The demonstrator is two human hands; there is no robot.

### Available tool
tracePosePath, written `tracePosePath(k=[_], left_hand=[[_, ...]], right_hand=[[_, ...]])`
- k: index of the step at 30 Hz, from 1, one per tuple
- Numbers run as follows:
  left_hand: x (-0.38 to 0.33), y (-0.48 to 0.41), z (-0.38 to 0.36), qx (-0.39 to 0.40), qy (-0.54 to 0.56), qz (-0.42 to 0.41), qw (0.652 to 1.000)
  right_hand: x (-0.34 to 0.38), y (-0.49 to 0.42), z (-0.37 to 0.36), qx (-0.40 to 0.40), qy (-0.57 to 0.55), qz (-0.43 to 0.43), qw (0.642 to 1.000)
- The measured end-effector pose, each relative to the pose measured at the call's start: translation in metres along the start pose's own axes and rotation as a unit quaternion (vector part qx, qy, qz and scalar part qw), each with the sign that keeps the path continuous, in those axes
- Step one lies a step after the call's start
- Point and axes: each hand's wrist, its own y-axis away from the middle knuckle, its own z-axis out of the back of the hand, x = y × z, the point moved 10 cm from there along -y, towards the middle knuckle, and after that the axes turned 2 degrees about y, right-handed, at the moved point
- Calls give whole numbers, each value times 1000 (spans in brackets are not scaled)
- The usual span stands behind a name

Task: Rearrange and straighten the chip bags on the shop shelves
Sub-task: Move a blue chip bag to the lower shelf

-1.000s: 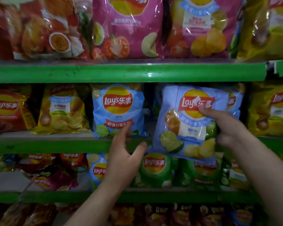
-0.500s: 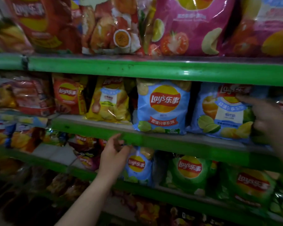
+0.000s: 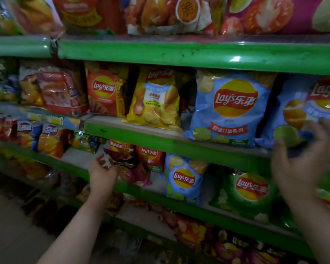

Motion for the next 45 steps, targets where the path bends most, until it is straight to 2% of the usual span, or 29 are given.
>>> tracePosePath(k=[1,4,6,9,12,15,18,21,25,27,32,33,34,35,36,39,45], left_hand=[[6,-12,0,11,-11,17,1000],[17,-45,-5,65,-71,23,995],[17,-56,-12,112,-91,-4,990],[6,-61,-27,181,-64,-73,979],[-4,-64,-41,231,-95,-157,956],[2,-67,-48,248,-132,-137,950],[5,-58,-54,248,-230,-186,923],[-7,-44,-54,233,-247,-224,913],[-24,-28,-41,216,-228,-240,919],[-23,-19,-31,223,-197,-227,928],[8,14,-17,269,-210,-210,916],[17,21,-18,280,-217,-207,912],[28,28,-20,292,-223,-201,908],[40,34,-23,305,-230,-190,904],[53,40,-27,316,-242,-181,899],[89,50,-46,337,-298,-187,873],[158,57,-87,391,-351,-164,835]], right_hand=[[21,11,-16,24,10,54,998],[60,41,-56,84,-17,88,992],[86,65,-78,117,-10,122,986],[115,105,-115,199,-28,172,965],[123,147,-154,308,-29,160,937],[121,182,-183,406,-9,168,898],[94,213,-202,511,13,113,852],[63,234,-204,562,38,44,825],[41,253,-194,593,41,21,804],[30,277,-192,653,53,17,755],[-8,380,-171,825,78,3,560],[-18,399,-164,847,90,6,524],[-26,412,-160,859,97,1,503],[-35,421,-158,861,107,-4,497],[-43,423,-161,852,124,2,509],[-62,416,-177,793,199,41,575],[-108,444,-199,762,305,-2,572]])
